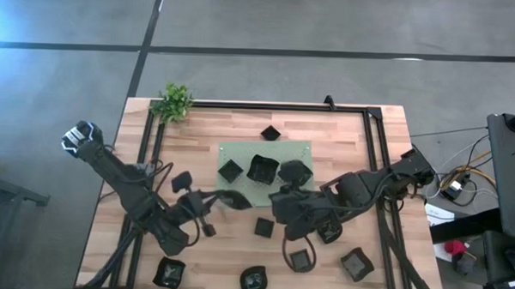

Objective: Pick & Place Mini shaped plates
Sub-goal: Stack the leaf shaped plate on top of the leaf shaped plate on the shelf

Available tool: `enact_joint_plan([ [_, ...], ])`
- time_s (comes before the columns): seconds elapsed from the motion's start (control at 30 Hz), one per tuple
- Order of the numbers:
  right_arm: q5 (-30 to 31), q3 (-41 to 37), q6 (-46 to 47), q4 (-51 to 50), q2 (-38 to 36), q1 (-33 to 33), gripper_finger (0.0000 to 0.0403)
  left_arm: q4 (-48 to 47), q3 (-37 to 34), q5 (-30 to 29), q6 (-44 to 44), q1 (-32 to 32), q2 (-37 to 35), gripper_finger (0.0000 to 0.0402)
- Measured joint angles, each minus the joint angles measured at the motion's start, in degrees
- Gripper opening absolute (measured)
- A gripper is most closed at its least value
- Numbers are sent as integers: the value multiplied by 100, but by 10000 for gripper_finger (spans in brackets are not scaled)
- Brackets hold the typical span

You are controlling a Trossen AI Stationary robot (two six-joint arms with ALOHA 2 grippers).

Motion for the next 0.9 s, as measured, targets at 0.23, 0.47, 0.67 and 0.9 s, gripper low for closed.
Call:
enact_joint_plan([
  [0.23,122,-142,147,580,15,-56,11,45,-3,-609,46,63,0,0],
  [0.47,120,-290,-63,847,17,-76,19,495,-17,-709,280,221,2,0],
  [0.67,138,-430,-231,1084,22,-146,63,1197,-27,-711,1039,341,39,0],
  [0.9,181,-744,-617,1952,24,-291,92,1496,-32,-820,1343,447,204,0],
])
